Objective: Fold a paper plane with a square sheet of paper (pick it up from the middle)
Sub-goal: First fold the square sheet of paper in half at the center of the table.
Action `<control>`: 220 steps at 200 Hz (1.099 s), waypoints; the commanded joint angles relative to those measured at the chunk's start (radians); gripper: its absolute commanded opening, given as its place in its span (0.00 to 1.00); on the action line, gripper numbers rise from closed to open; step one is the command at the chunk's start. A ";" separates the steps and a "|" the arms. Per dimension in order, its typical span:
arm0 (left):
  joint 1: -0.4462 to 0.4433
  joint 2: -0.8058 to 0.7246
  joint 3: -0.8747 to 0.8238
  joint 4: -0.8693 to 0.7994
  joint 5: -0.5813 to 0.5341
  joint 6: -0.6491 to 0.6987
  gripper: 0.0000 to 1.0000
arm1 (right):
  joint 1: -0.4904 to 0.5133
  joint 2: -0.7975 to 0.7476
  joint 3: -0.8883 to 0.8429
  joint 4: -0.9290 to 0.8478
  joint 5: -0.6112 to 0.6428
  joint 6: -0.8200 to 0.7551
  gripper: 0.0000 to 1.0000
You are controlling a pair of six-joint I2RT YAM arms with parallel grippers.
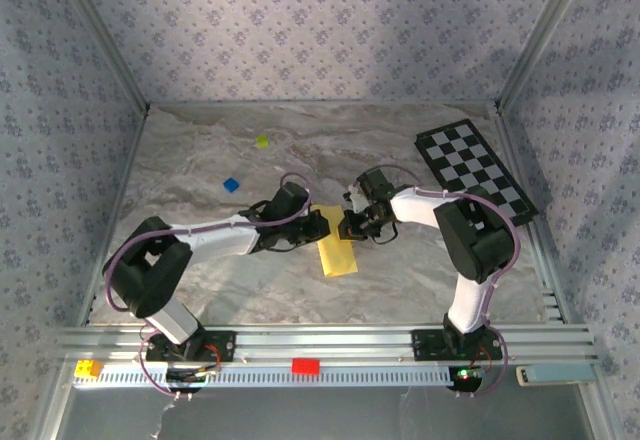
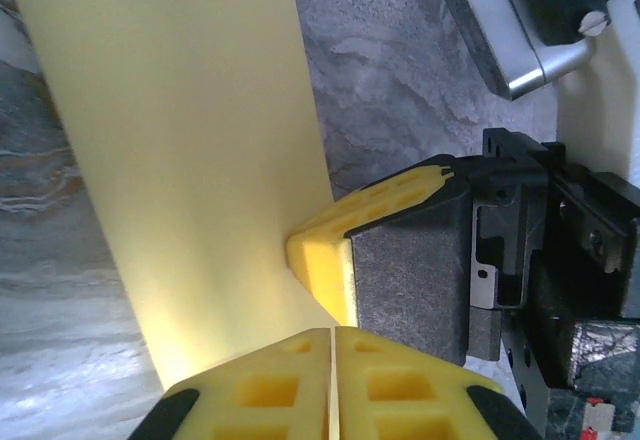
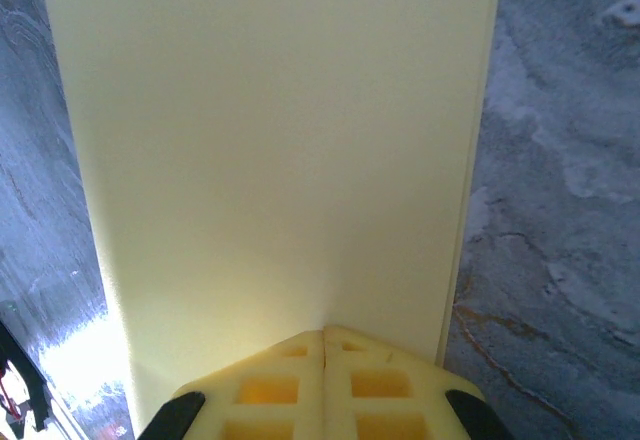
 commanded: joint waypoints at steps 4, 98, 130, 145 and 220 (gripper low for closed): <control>0.011 0.032 -0.019 0.116 0.063 -0.021 0.04 | -0.011 0.061 -0.041 -0.096 0.122 -0.017 0.02; 0.031 0.106 -0.088 0.140 0.047 -0.017 0.00 | -0.016 0.062 -0.077 -0.074 0.125 -0.006 0.01; 0.031 0.118 -0.117 0.087 0.006 0.013 0.00 | -0.016 0.061 -0.087 -0.069 0.133 0.000 0.00; 0.031 0.124 -0.129 0.069 -0.010 0.024 0.00 | -0.017 0.061 -0.090 -0.065 0.134 0.003 0.00; 0.026 0.029 -0.098 0.097 0.026 -0.055 0.00 | -0.014 0.056 -0.087 -0.068 0.140 0.014 0.00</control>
